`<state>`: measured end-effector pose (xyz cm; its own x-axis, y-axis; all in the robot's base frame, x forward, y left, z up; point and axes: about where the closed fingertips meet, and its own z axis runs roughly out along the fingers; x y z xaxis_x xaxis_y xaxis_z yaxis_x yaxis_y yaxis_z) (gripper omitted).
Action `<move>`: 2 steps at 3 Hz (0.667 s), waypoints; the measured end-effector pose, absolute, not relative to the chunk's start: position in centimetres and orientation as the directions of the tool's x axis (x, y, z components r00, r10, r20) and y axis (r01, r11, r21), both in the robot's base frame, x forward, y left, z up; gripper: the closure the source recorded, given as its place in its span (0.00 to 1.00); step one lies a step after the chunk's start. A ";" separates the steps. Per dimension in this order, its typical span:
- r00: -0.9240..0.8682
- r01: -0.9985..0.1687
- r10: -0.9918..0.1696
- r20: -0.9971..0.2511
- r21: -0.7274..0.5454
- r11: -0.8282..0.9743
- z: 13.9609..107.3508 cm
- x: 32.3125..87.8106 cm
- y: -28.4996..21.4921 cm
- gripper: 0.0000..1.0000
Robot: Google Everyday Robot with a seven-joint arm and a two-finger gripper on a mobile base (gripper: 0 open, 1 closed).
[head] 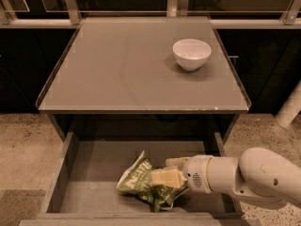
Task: Place green jalapeno chip bag into top drawer
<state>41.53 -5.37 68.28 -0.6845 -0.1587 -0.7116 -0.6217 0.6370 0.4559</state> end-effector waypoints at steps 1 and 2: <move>-0.684 -0.622 -0.159 -0.712 0.456 0.637 68.3 41.5 -5.4 0.00; -0.684 -0.622 -0.159 -0.712 0.456 0.637 68.3 41.5 -5.4 0.00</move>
Offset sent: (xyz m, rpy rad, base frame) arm 0.0000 0.0000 0.0000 0.0000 0.0000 0.0000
